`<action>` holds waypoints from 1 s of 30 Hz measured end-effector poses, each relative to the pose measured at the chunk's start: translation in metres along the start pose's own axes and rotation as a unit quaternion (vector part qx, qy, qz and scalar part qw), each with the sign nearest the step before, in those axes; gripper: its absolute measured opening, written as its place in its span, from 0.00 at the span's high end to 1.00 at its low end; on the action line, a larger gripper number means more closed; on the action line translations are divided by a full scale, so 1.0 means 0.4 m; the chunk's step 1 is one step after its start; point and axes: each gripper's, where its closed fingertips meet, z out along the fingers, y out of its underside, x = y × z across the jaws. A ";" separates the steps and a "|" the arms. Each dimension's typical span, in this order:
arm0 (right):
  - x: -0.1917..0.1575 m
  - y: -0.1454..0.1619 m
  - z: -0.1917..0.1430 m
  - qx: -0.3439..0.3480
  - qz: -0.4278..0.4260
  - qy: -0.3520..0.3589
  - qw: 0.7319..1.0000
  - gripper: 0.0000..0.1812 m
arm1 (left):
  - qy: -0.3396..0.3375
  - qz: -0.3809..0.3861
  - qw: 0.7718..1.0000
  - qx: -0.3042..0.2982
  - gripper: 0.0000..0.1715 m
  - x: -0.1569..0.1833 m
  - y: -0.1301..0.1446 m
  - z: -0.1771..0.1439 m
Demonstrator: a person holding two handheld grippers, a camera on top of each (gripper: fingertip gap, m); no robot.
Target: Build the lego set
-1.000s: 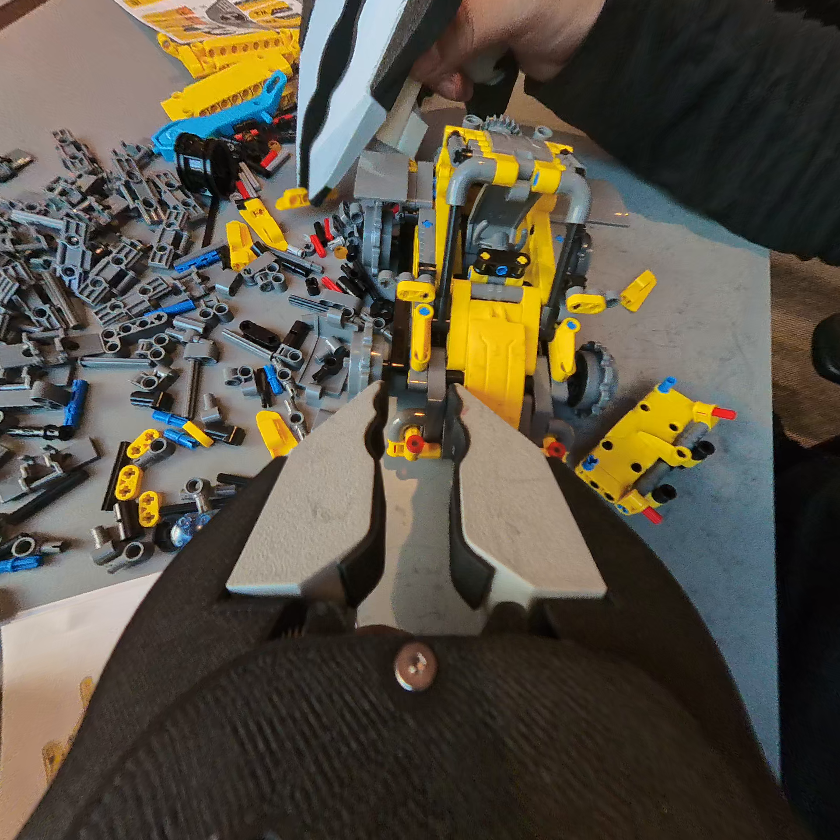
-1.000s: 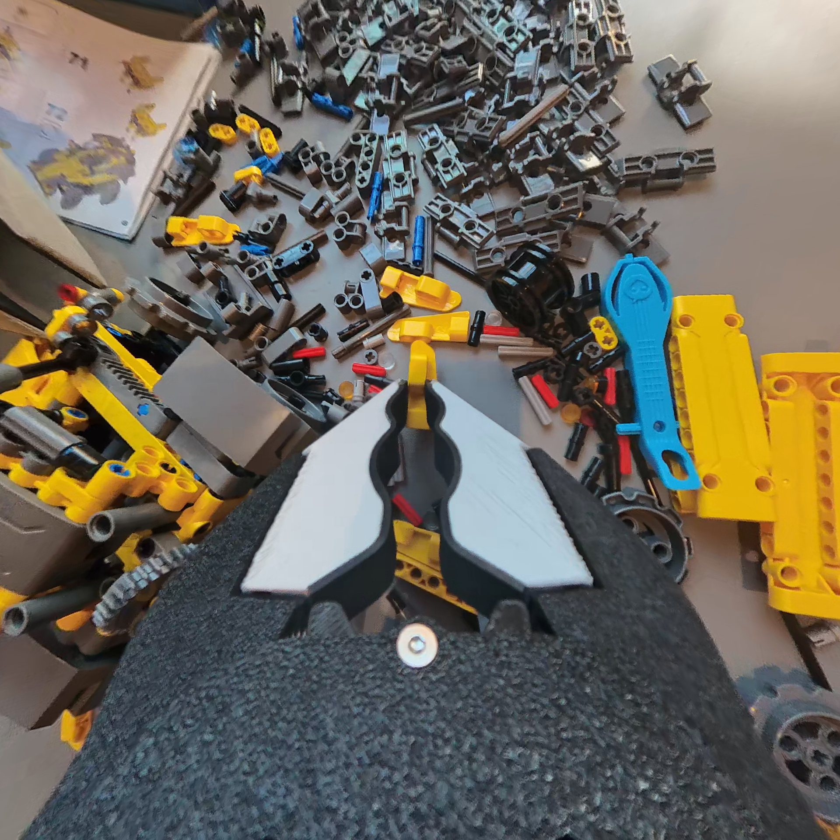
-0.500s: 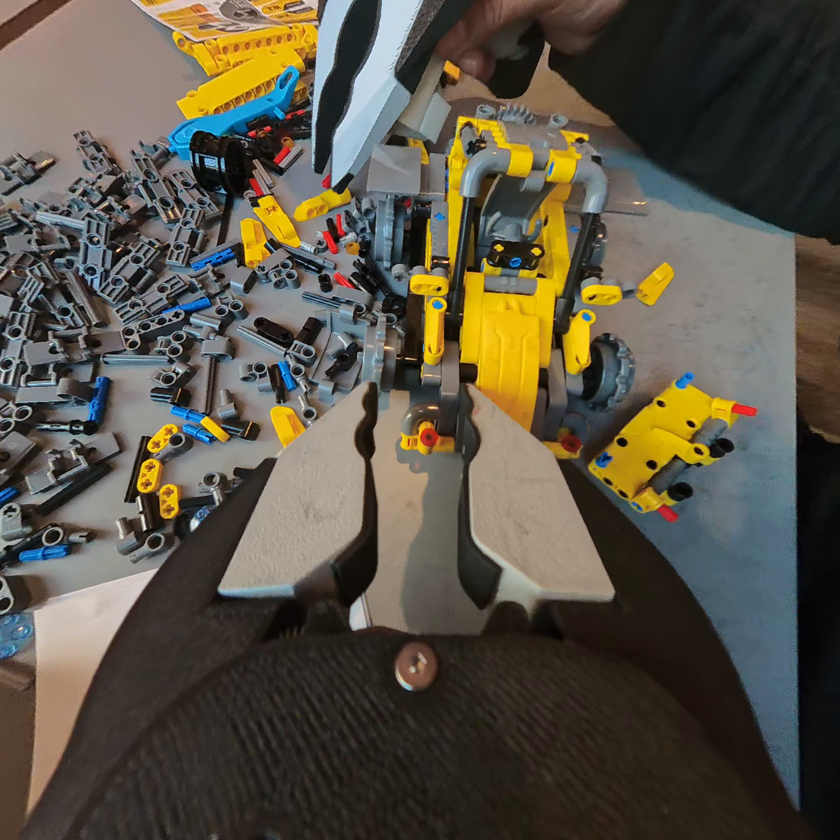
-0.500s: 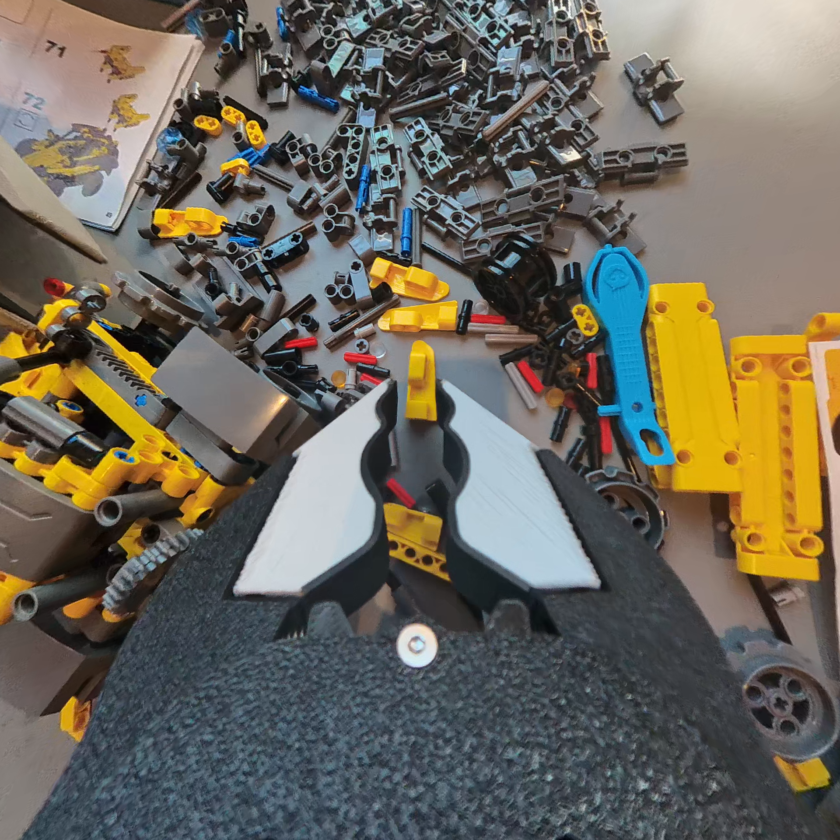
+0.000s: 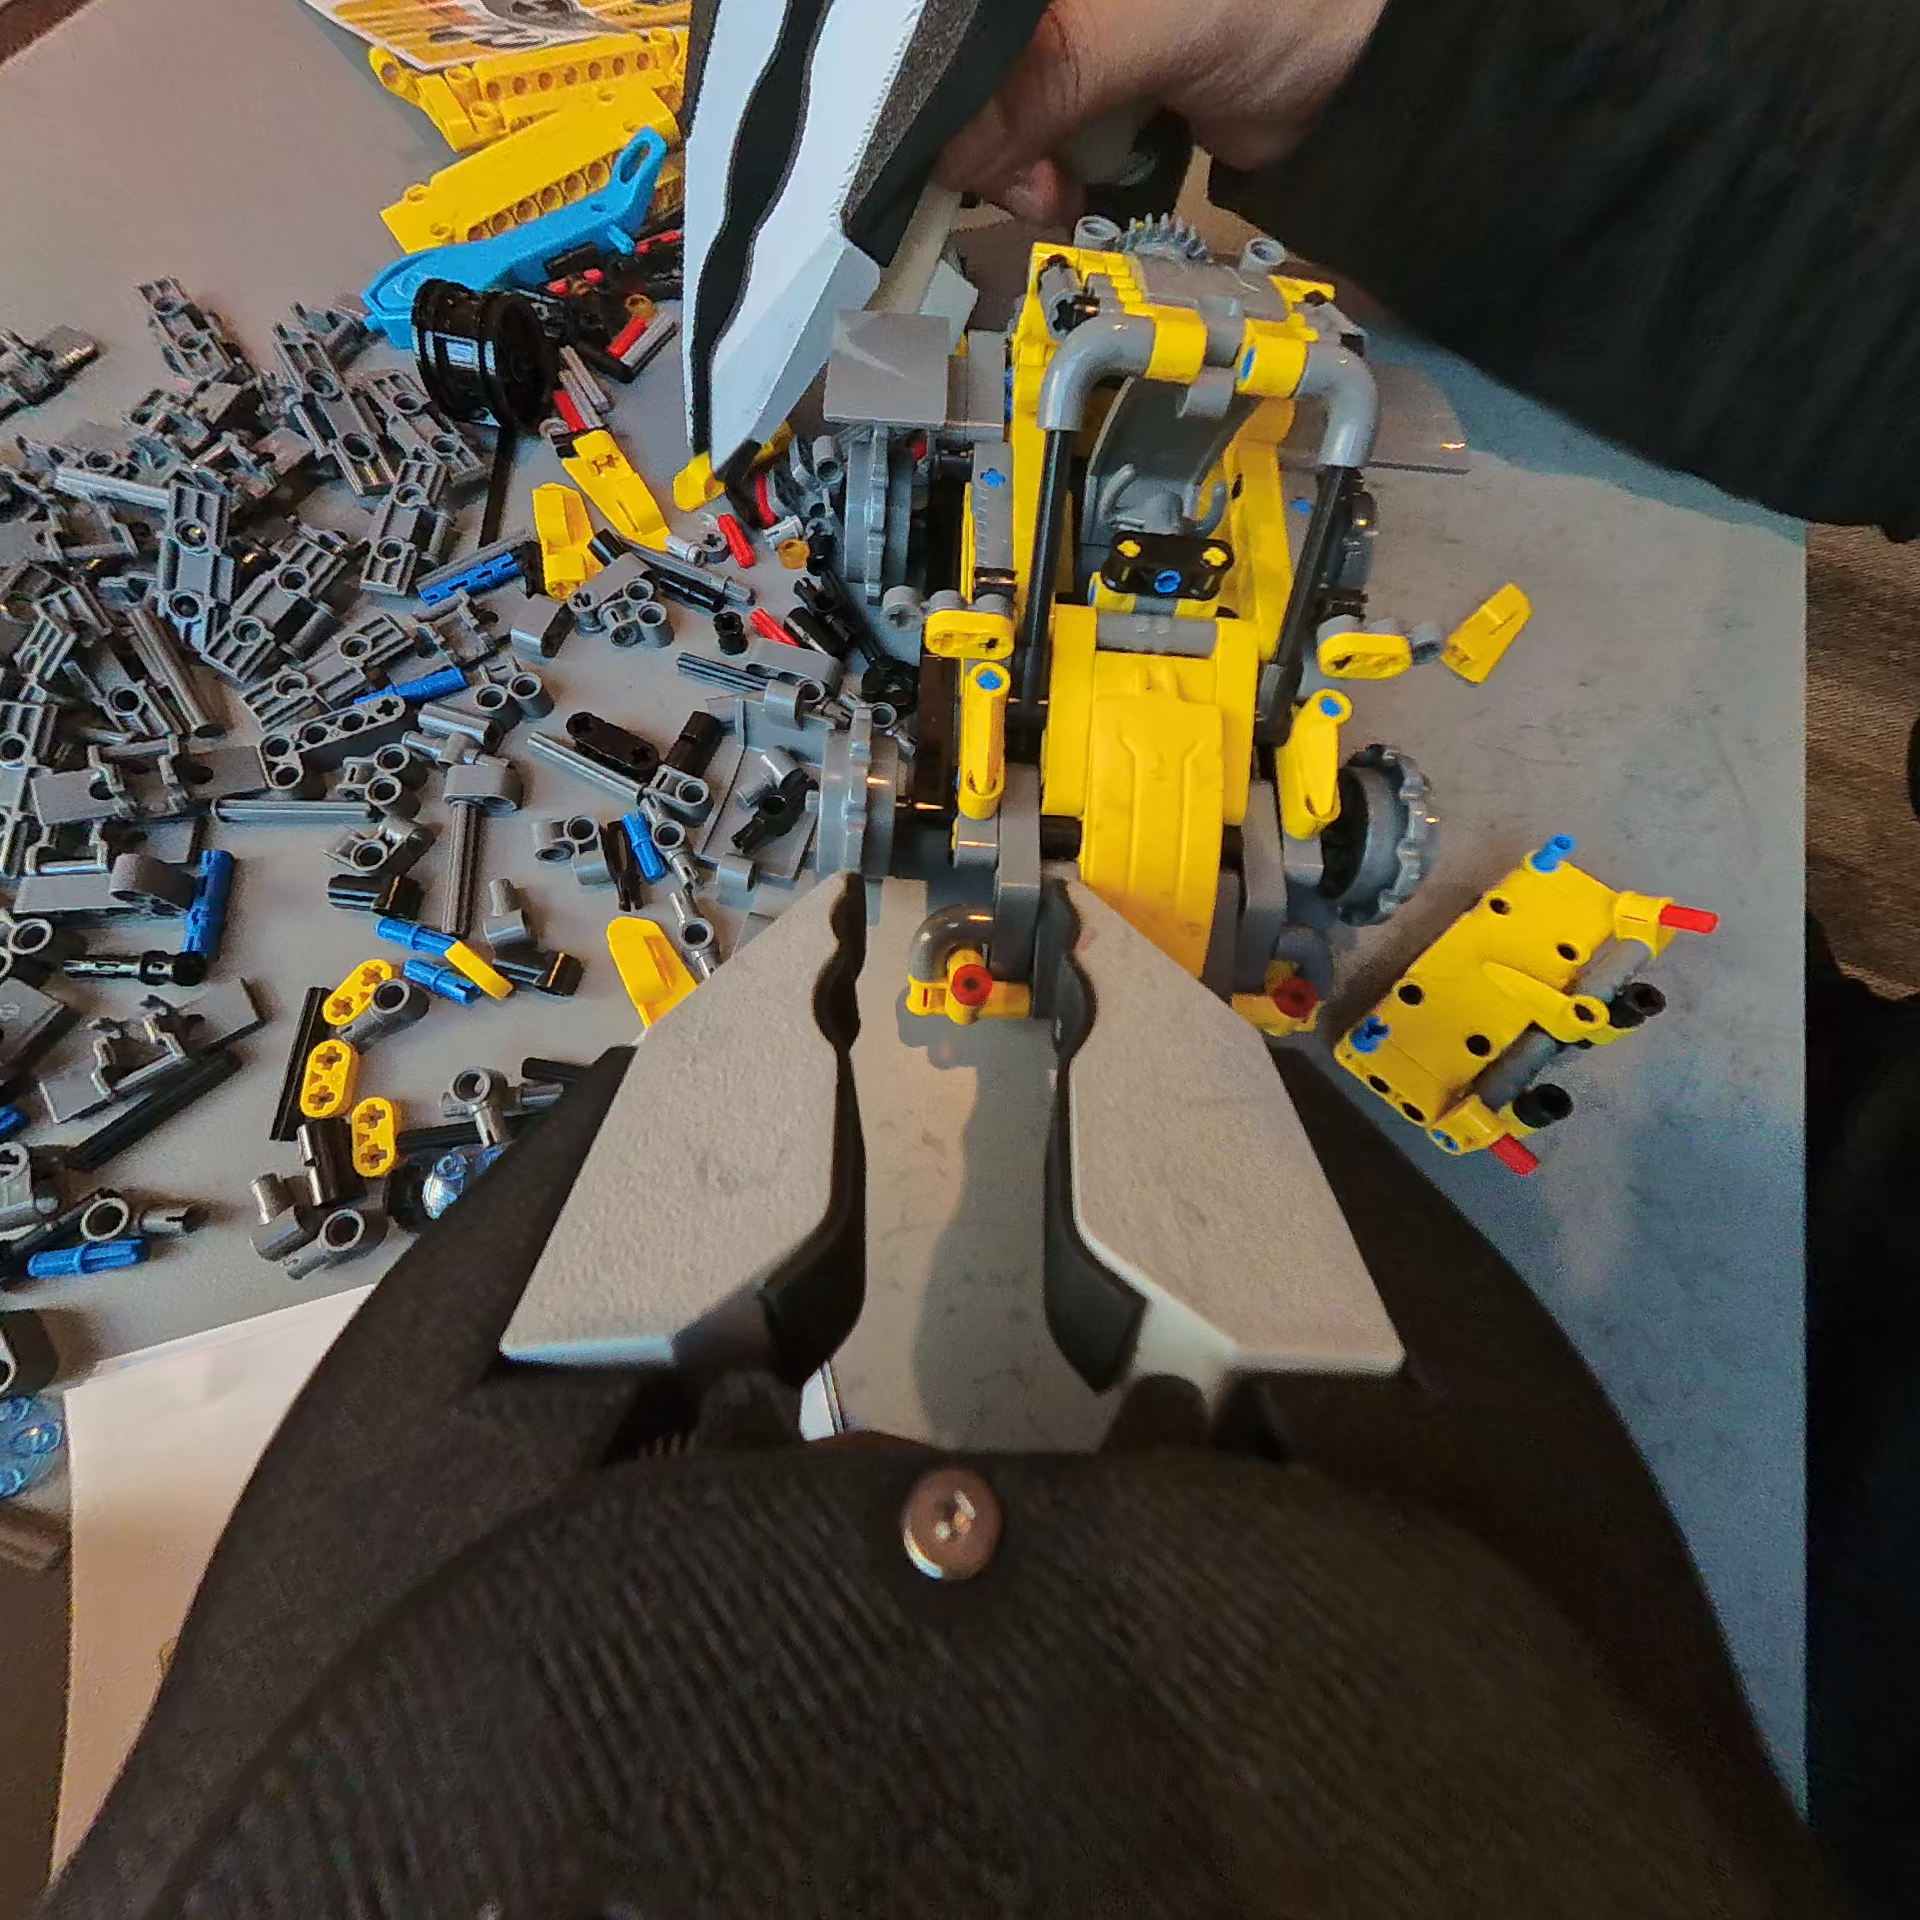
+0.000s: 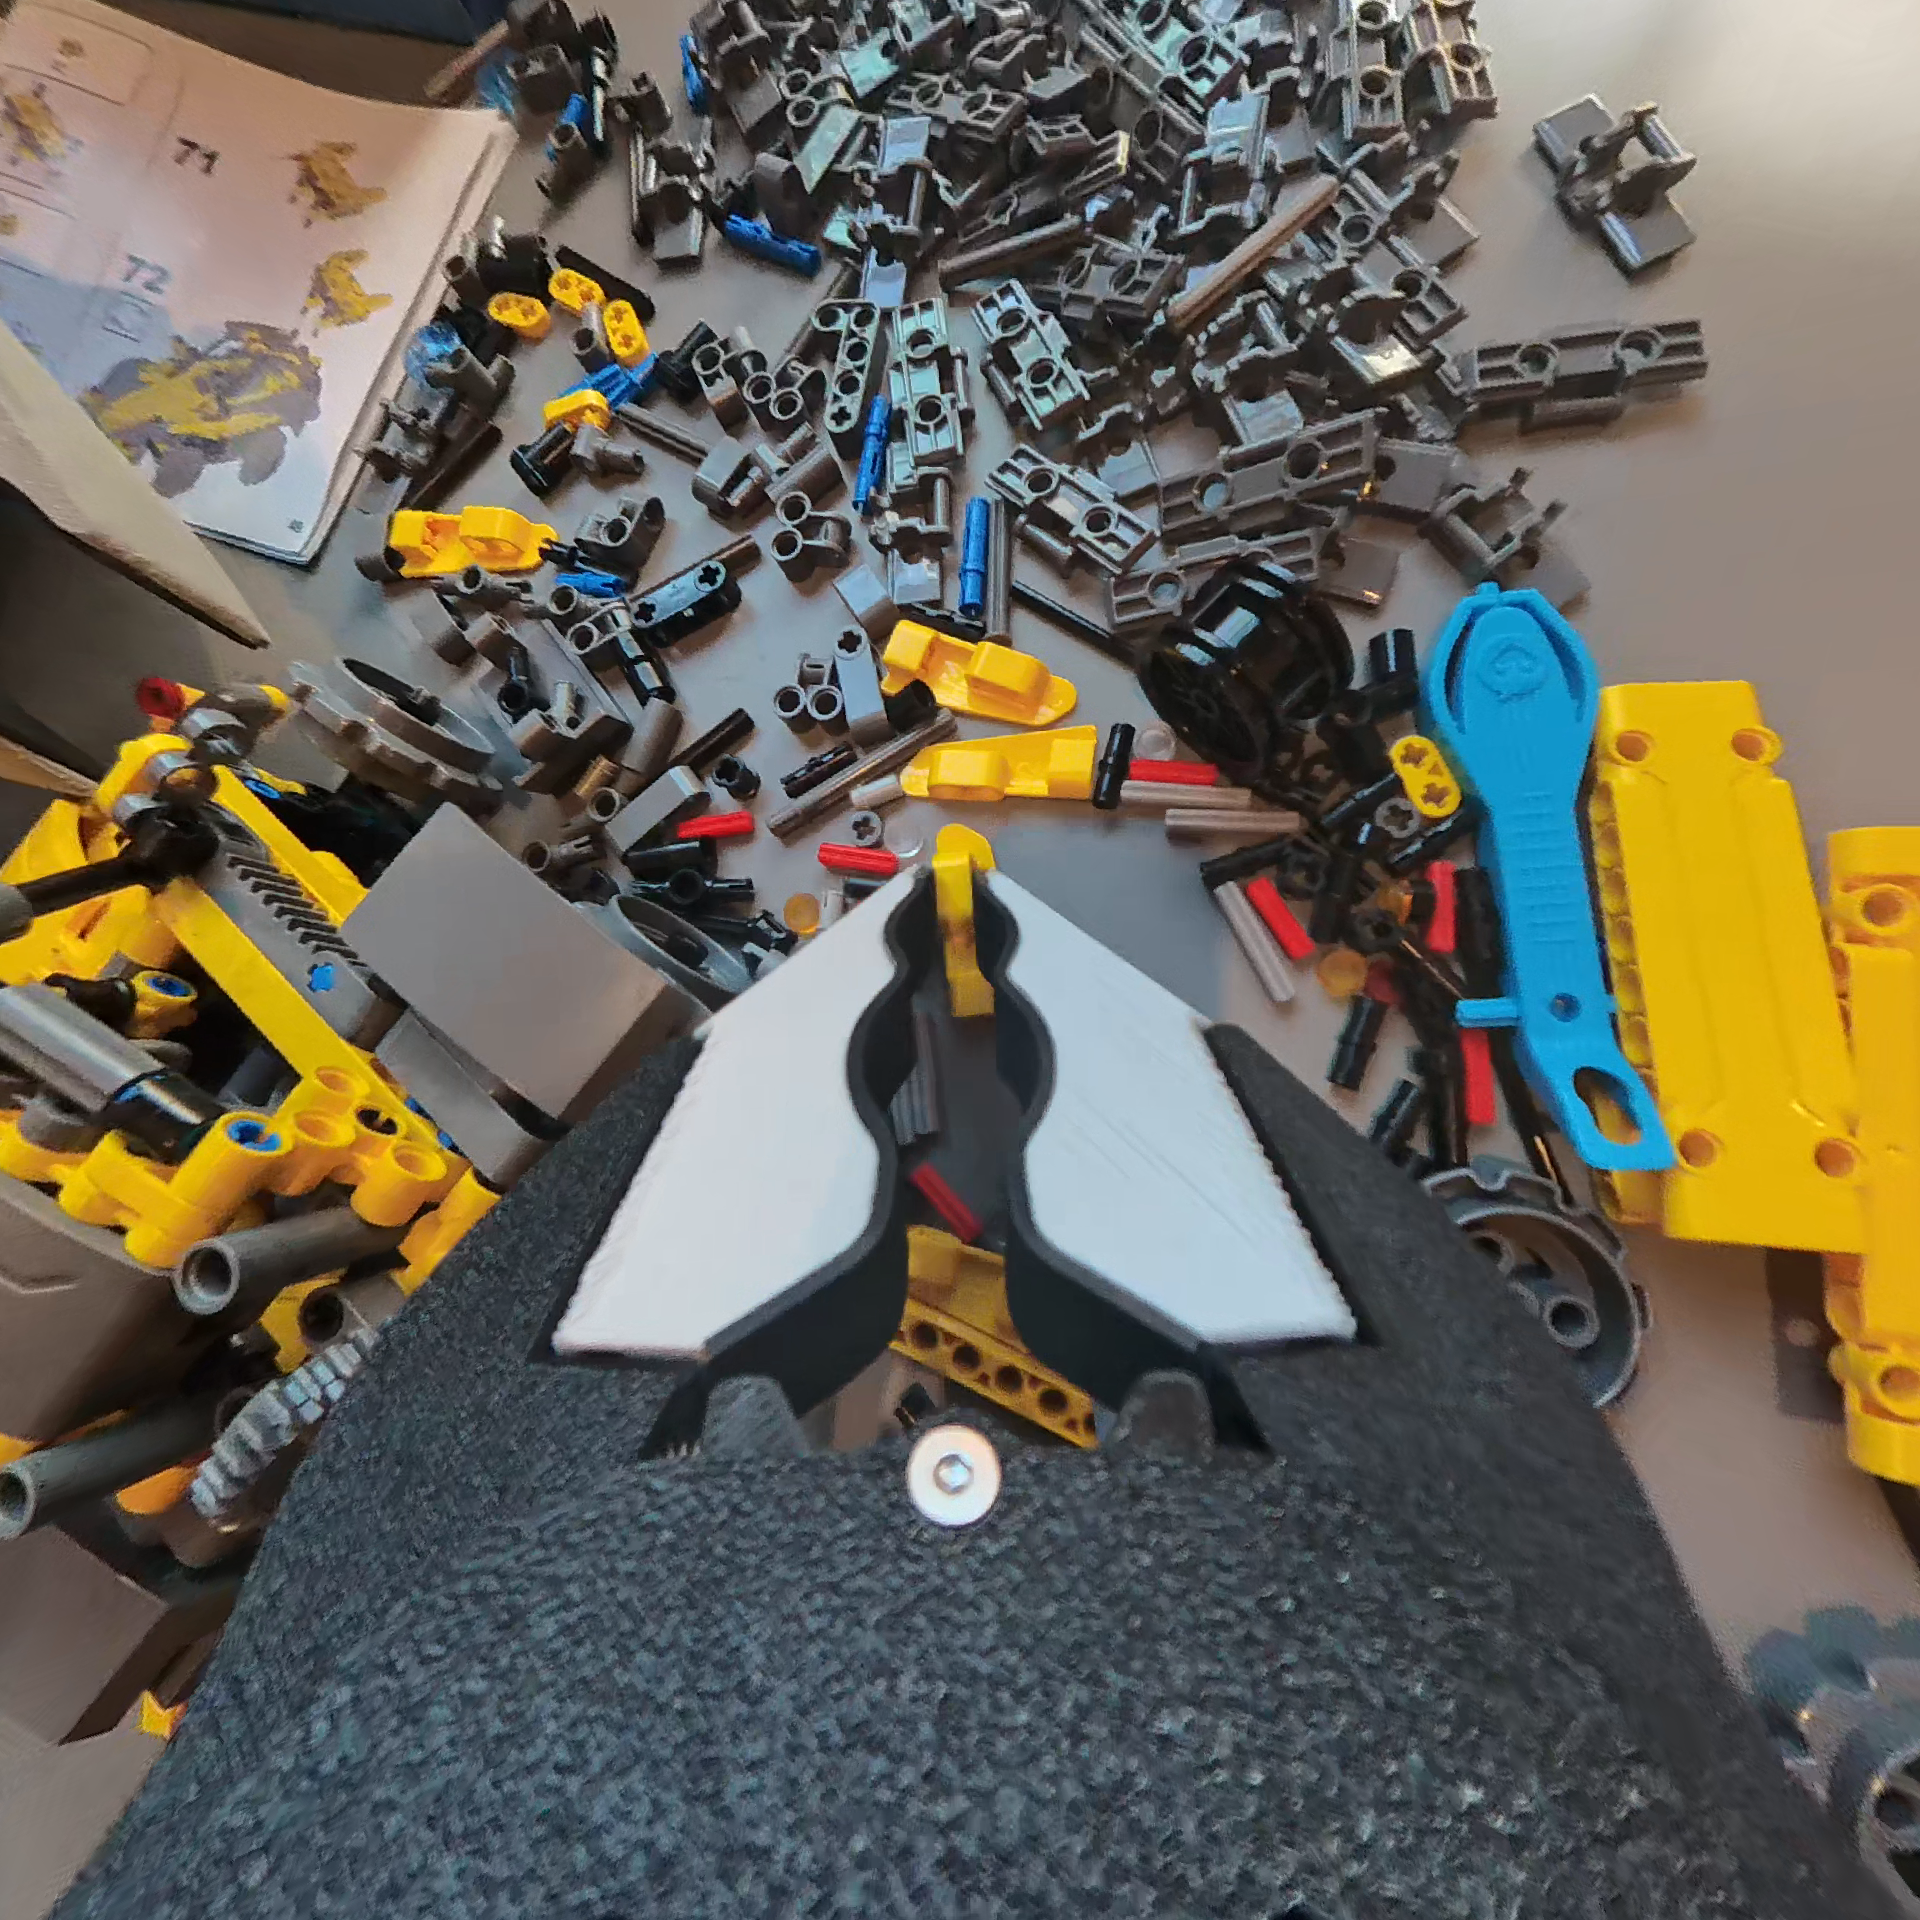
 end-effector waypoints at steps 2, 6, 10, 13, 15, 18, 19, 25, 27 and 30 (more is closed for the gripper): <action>0.004 -0.004 -0.008 0.001 -0.007 0.010 1.000 0.96 | -0.002 0.003 1.000 0.000 0.82 0.000 0.000 0.000; -0.012 -0.063 -0.096 0.071 -0.001 0.008 0.997 0.96 | 0.004 -0.005 1.000 0.003 0.82 0.000 -0.001 0.001; -0.045 -0.061 -0.278 0.141 -0.019 0.052 0.988 0.96 | 0.026 -0.032 0.999 0.010 0.81 0.000 -0.003 0.005; -0.154 0.034 -0.373 0.147 -0.058 0.030 0.987 0.96 | 0.030 -0.031 0.999 0.011 0.81 0.000 -0.003 0.006; -0.225 0.131 -0.376 0.121 -0.077 0.014 0.990 0.97 | 0.031 -0.030 0.999 0.014 0.81 0.000 -0.006 0.008; -0.274 0.275 -0.317 0.059 -0.077 0.020 0.995 0.96 | 0.039 -0.040 0.998 0.019 0.81 0.000 -0.011 0.013; -0.282 0.311 -0.296 0.043 -0.075 0.020 0.996 0.96 | 0.041 -0.044 0.998 0.021 0.81 -0.001 -0.013 0.014; -0.305 0.368 -0.260 0.022 -0.065 -0.007 0.998 0.90 | 0.038 -0.038 0.998 0.023 0.81 -0.003 -0.014 0.016; -0.313 0.354 -0.276 0.039 -0.071 -0.003 0.997 0.89 | 0.040 -0.037 0.998 0.027 0.81 -0.002 -0.014 0.015; -0.348 0.331 -0.284 0.060 -0.078 -0.009 0.995 0.89 | 0.049 -0.041 0.998 0.027 0.81 -0.001 -0.012 0.014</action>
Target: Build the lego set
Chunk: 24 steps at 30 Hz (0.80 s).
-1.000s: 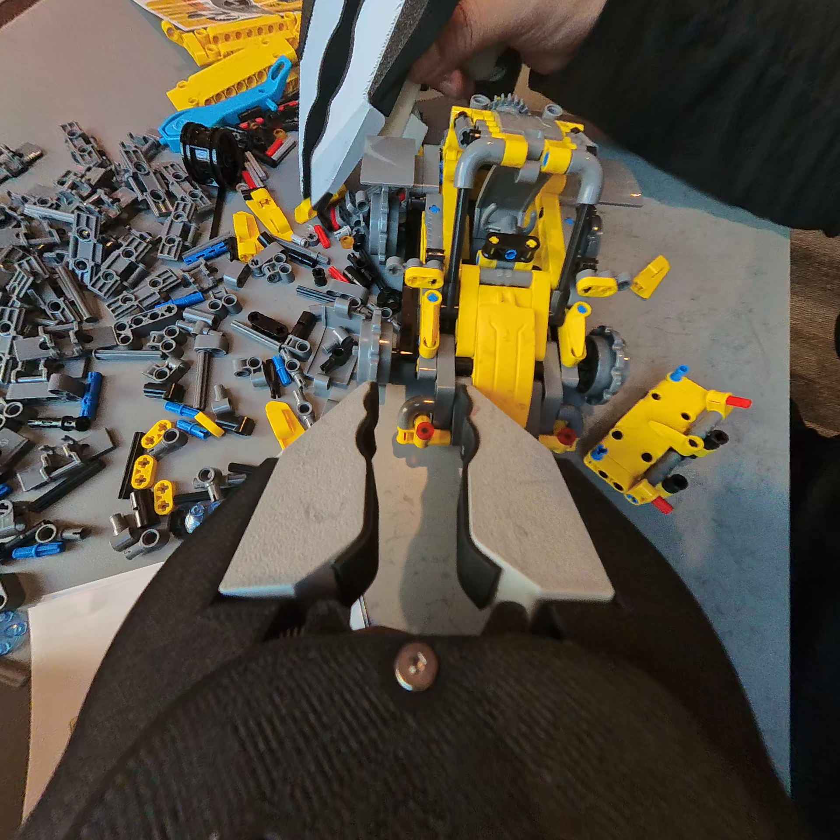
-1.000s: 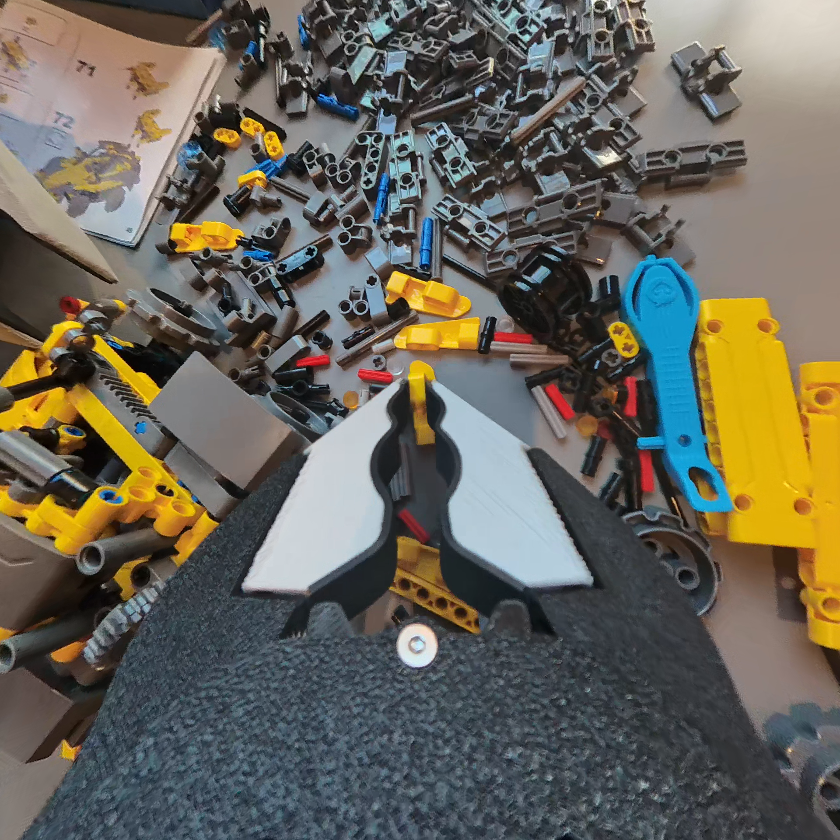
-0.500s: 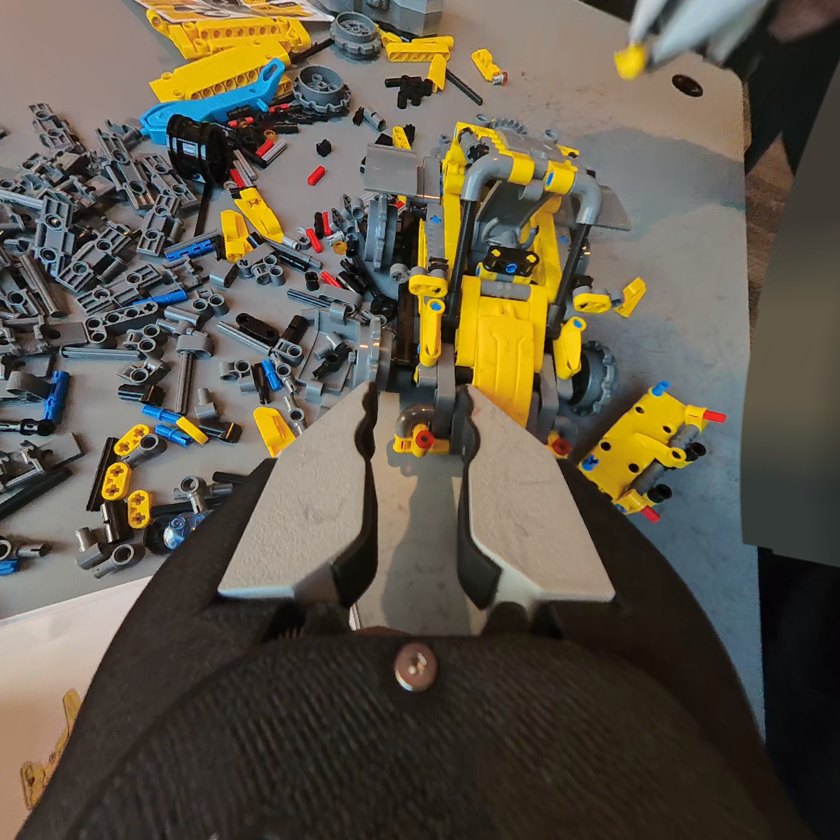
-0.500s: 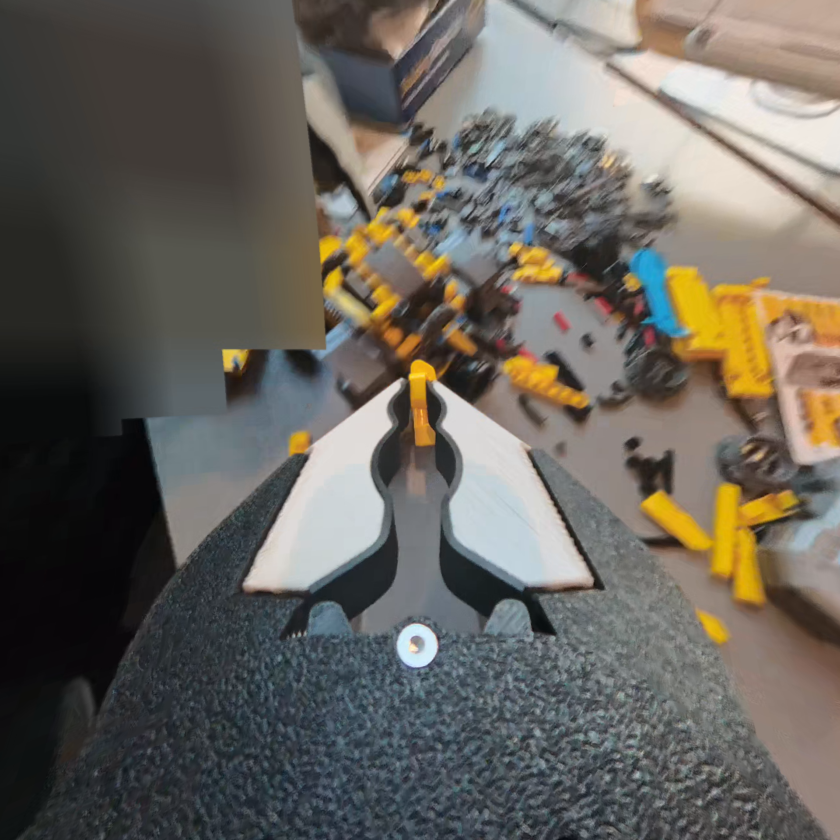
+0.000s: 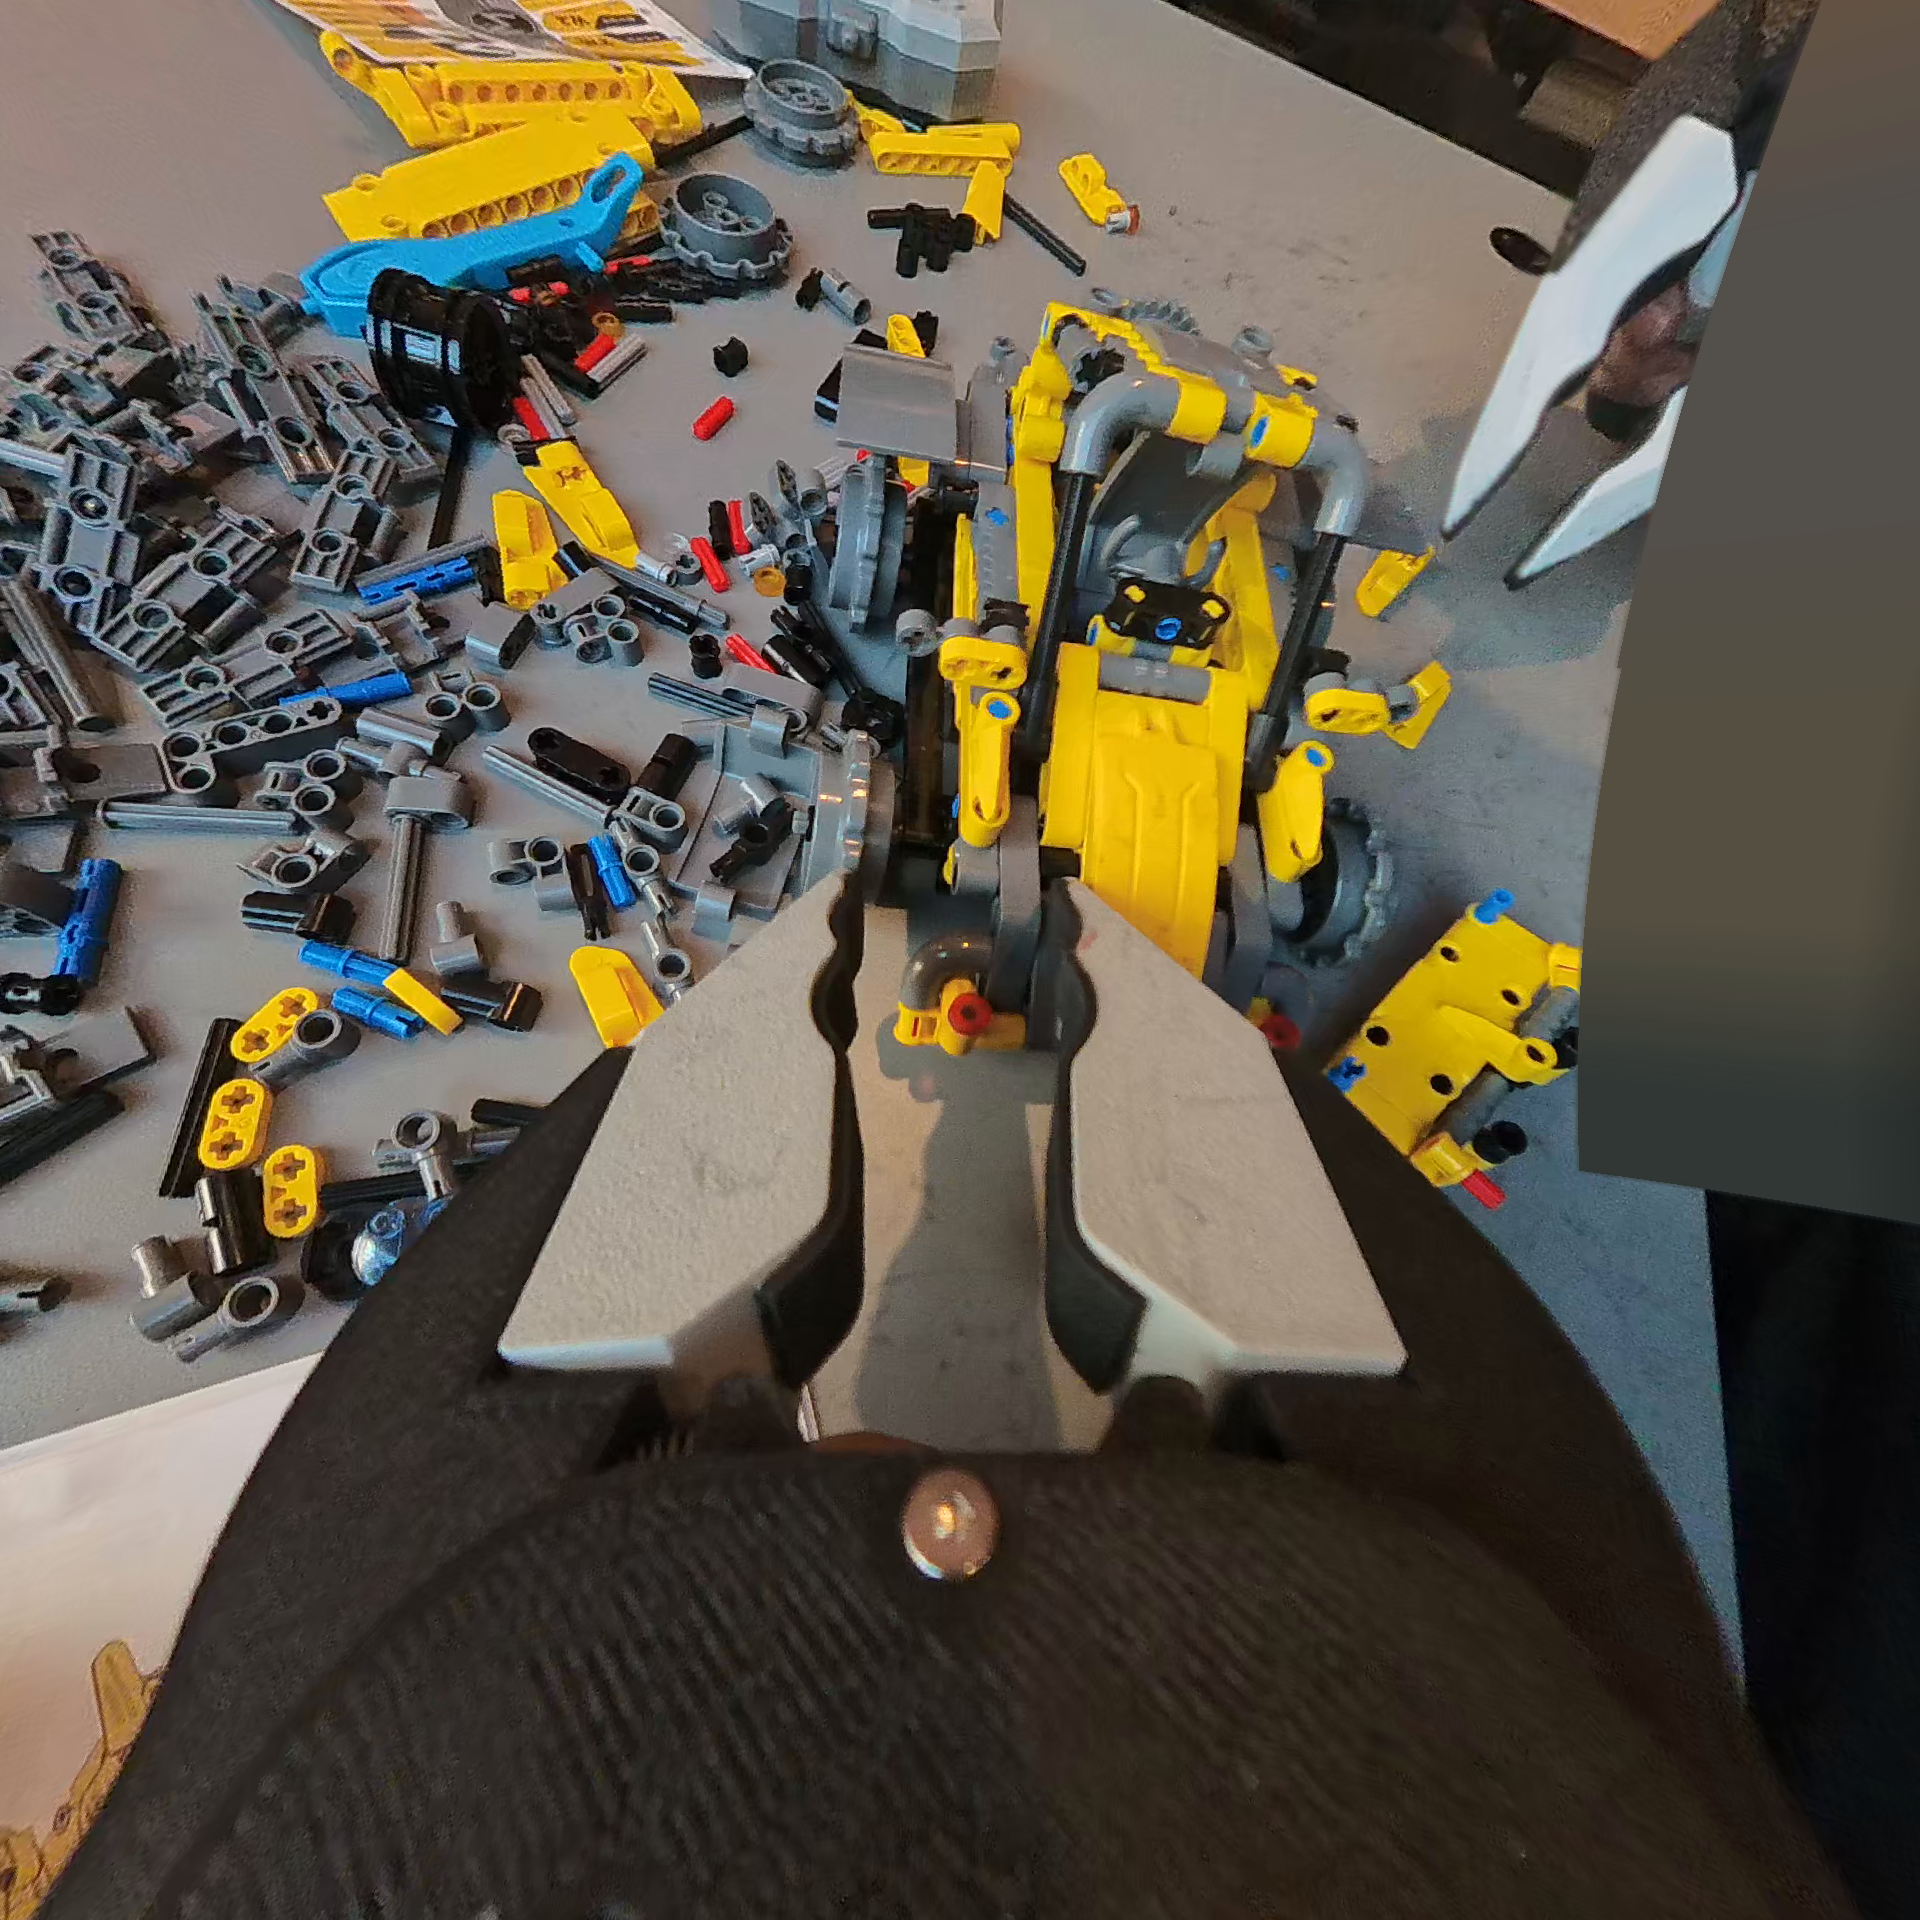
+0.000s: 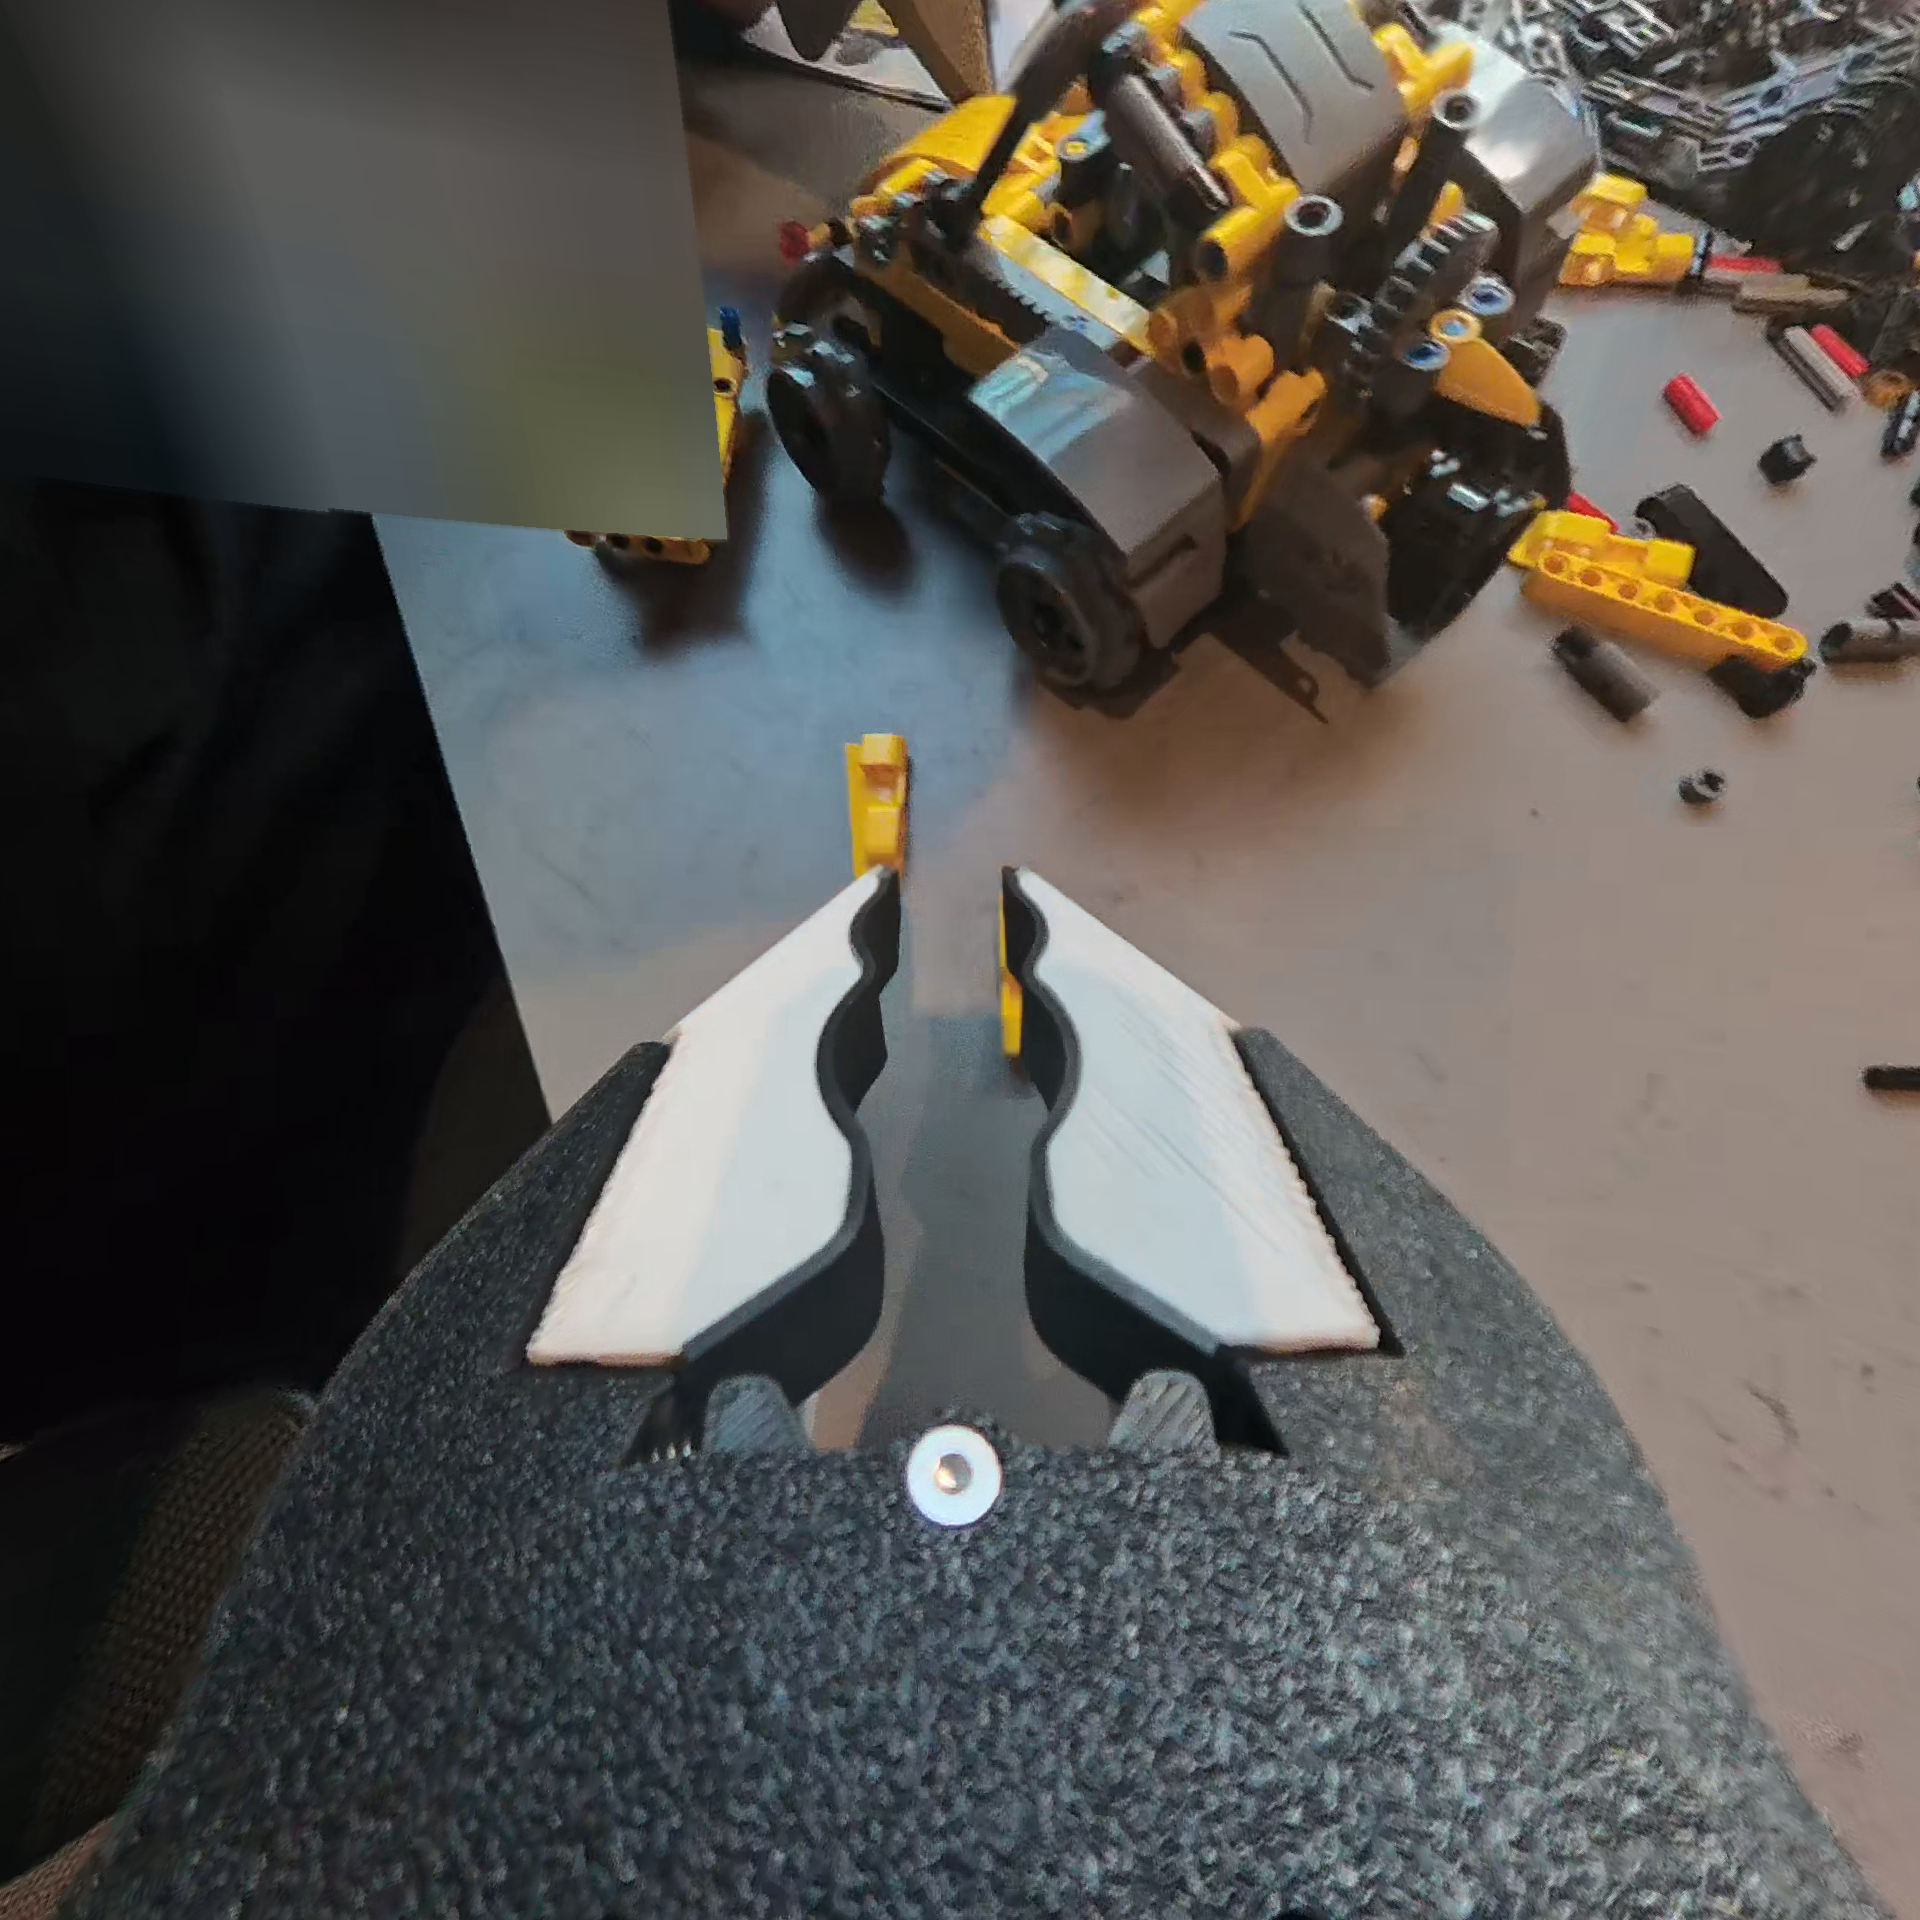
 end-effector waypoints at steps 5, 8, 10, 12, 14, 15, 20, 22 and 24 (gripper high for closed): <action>-0.032 0.010 0.051 -0.025 0.000 -0.007 1.000 0.90 | 0.006 -0.002 1.000 0.001 0.81 0.001 0.003 -0.002; -0.038 0.015 0.075 -0.034 0.009 -0.021 0.999 0.90 | 0.008 -0.002 1.000 0.001 0.82 0.002 0.005 -0.003; -0.034 0.023 0.085 -0.051 0.007 -0.027 0.998 0.95 | 0.005 0.001 1.000 -0.001 0.82 0.002 0.006 -0.005; -0.038 0.021 0.088 -0.058 0.001 -0.041 0.997 0.95 | -0.002 0.009 1.000 -0.004 0.82 0.003 0.004 -0.008; -0.042 0.019 0.086 -0.068 -0.017 -0.047 0.996 0.96 | -0.007 0.021 1.000 0.005 0.80 0.010 -0.010 -0.018; -0.043 0.011 0.082 -0.066 -0.027 -0.048 0.996 0.96 | -0.005 0.027 0.999 0.015 0.79 0.019 -0.023 -0.025; -0.052 -0.092 0.035 -0.067 -0.110 -0.068 0.989 0.96 | 0.052 0.079 0.992 0.084 0.76 0.146 -0.111 -0.050; -0.050 -0.154 0.021 -0.076 -0.153 -0.073 0.983 0.96 | 0.116 0.076 0.986 0.096 0.75 0.234 -0.130 -0.038; -0.066 -0.220 0.018 -0.086 -0.189 -0.089 0.974 0.96 | 0.161 0.060 0.980 0.099 0.74 0.295 -0.141 -0.020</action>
